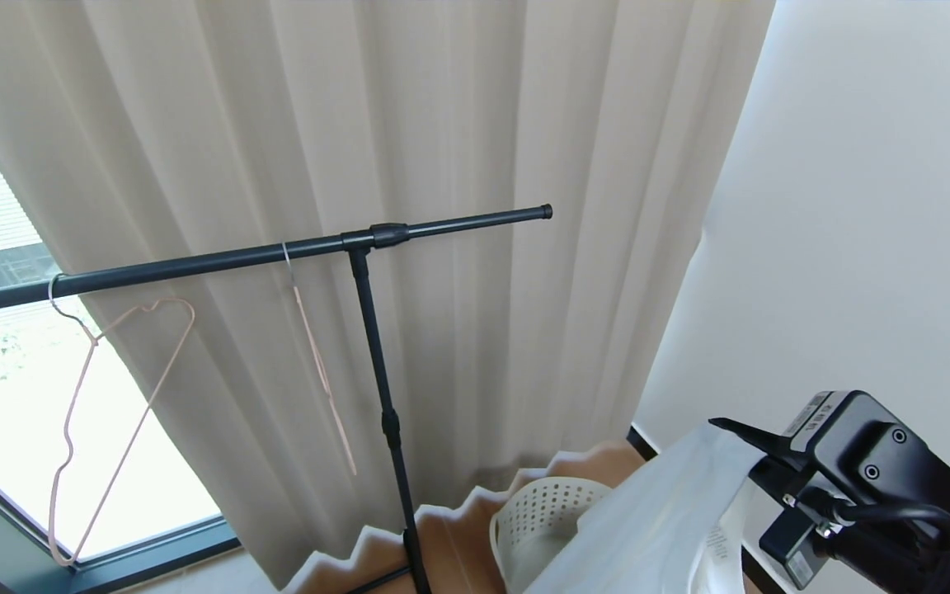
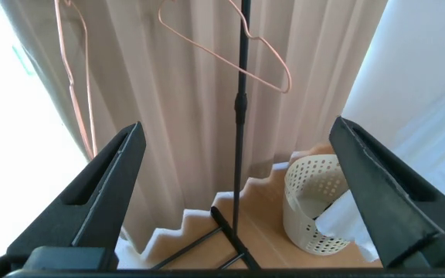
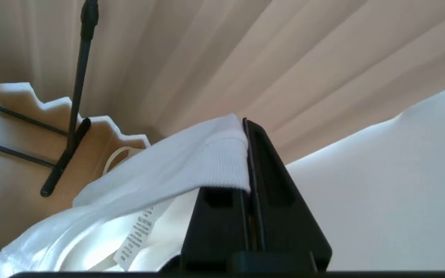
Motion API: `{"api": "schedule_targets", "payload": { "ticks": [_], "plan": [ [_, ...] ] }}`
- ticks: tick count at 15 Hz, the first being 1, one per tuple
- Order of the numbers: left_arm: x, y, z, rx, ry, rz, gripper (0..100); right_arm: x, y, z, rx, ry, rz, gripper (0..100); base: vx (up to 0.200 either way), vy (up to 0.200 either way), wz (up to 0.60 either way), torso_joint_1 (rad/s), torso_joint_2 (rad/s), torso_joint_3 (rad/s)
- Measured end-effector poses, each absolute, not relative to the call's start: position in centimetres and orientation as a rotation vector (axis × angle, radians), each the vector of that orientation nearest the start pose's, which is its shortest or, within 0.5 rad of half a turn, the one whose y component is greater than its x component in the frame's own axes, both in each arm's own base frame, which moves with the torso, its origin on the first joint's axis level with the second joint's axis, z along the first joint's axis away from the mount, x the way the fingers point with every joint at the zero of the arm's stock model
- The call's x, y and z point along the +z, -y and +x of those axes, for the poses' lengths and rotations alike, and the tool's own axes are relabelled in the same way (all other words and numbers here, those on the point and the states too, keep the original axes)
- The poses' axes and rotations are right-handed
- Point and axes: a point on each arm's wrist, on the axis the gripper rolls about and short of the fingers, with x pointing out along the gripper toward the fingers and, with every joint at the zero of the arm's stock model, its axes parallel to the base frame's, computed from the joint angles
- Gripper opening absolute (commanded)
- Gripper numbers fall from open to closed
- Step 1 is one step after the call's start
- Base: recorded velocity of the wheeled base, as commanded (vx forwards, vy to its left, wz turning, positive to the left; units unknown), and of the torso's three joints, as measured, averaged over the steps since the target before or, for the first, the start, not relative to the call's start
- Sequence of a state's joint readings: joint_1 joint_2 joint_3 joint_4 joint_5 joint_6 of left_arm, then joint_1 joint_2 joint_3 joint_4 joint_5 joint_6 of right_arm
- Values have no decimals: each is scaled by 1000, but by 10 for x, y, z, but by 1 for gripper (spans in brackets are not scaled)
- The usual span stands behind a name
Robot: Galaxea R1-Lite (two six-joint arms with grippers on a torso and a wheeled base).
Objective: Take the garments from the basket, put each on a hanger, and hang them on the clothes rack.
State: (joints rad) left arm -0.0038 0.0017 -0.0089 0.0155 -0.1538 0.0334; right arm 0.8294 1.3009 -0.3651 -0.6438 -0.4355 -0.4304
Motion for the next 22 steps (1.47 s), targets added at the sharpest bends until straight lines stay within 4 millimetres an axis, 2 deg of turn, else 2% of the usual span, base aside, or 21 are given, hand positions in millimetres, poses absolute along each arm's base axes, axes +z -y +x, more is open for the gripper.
{"api": "schedule_targets", "payload": {
  "ticks": [10, 14, 18, 20, 22],
  "plan": [
    [76, 3, -24, -152, -6, 32, 100, 164, -124, 132, 458, -154, -591, 0, 0, 0, 600, 3, 2, 0],
    [76, 3, -24, -155, -6, 28, 100, 163, -125, 132, 460, -155, -592, 0, 0, 0, 0, 0, 0, 0],
    [76, 3, -24, -154, -6, 28, 100, 163, -125, 132, 460, -155, -592, 0, -200, 0, 0, 8, 5, 0],
    [77, 3, -24, -155, -5, 29, 100, 164, -125, 132, 459, -152, -590, 0, -200, 200, 0, -19, -2, 5],
    [77, 3, -24, -155, -4, 26, 100, 164, -125, 132, 459, -154, -591, 0, 0, 200, 0, 0, 0, 0]
  ]
}}
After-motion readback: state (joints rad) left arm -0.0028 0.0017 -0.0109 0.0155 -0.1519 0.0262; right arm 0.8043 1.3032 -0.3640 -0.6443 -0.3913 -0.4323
